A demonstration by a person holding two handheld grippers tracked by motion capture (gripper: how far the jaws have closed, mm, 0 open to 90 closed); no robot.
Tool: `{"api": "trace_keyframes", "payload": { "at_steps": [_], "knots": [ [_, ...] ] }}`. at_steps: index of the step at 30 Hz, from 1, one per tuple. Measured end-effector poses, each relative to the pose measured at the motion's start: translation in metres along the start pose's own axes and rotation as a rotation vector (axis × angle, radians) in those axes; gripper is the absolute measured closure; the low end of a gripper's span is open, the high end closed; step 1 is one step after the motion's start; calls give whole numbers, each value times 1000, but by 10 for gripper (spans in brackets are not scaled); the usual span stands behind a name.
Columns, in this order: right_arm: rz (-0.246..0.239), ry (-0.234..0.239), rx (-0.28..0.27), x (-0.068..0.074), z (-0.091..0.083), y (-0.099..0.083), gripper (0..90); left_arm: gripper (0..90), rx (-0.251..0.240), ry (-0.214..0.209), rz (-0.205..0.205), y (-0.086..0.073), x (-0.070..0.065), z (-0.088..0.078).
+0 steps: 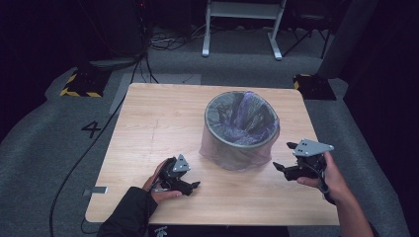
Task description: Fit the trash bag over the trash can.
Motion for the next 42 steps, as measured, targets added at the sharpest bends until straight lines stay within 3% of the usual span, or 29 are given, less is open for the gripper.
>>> {"api": "trace_keyframes", "payload": {
  "at_steps": [11, 21, 27, 29, 42],
  "knots": [
    [78, -8, 97, -6, 23, -60, 173, 150, 1, -3, 1, 0, 0, 0],
    [178, 16, 126, -4, 35, -109, 166, 150, 1, -2, 0, 0, 0, 0],
    [286, 47, 6, -5, 29, -126, 158, 149, 2, 0, -2, 0, 0, 0],
    [291, 38, -34, -4, 27, -130, 158, 150, 1, 2, -2, 0, 0, 0],
    [303, 20, -35, -1, 23, -134, 152, 151, 1, 5, -4, 0, -1, 0]
  ]
}}
Point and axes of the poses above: each handheld gripper's, and its own axes: z roughly forward along the jaws, y roughly out of its top, x roughly to its left, the point moved 7 cm from there along z, roughly forward along the jaws, and after that the axes turned 15 degrees about y, right-handed, at the moved point
